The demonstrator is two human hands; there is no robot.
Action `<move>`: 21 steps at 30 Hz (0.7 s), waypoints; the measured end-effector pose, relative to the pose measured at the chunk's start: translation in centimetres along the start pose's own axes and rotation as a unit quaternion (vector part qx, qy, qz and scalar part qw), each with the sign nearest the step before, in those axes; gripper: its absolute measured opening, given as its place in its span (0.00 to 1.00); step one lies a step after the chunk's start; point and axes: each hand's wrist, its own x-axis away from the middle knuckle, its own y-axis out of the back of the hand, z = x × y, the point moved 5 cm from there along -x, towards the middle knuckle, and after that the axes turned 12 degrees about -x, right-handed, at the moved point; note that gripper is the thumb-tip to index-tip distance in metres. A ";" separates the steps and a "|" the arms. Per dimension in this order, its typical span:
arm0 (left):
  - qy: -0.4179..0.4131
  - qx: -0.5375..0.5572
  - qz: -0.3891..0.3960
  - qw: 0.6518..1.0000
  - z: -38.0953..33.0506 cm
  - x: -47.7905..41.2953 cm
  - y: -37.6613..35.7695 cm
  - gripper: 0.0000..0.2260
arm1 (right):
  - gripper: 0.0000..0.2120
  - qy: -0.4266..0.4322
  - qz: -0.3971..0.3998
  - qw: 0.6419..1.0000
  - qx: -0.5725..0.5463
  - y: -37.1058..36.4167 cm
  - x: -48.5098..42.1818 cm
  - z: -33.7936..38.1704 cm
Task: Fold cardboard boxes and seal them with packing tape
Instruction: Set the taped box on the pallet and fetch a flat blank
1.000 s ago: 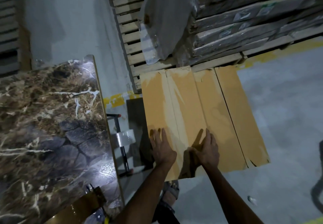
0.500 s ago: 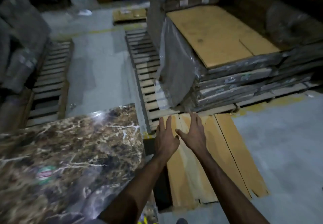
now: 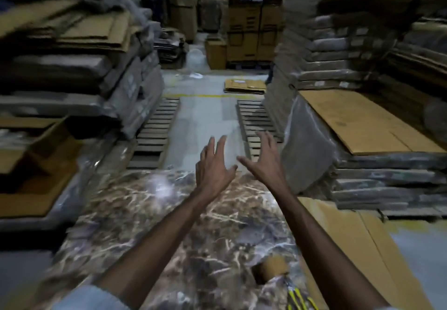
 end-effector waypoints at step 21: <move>0.494 -0.071 -0.100 0.861 54.9 31.1 20.6 0.41 | 0.43 0.228 0.414 0.879 -0.067 -51.0 18.5 36.9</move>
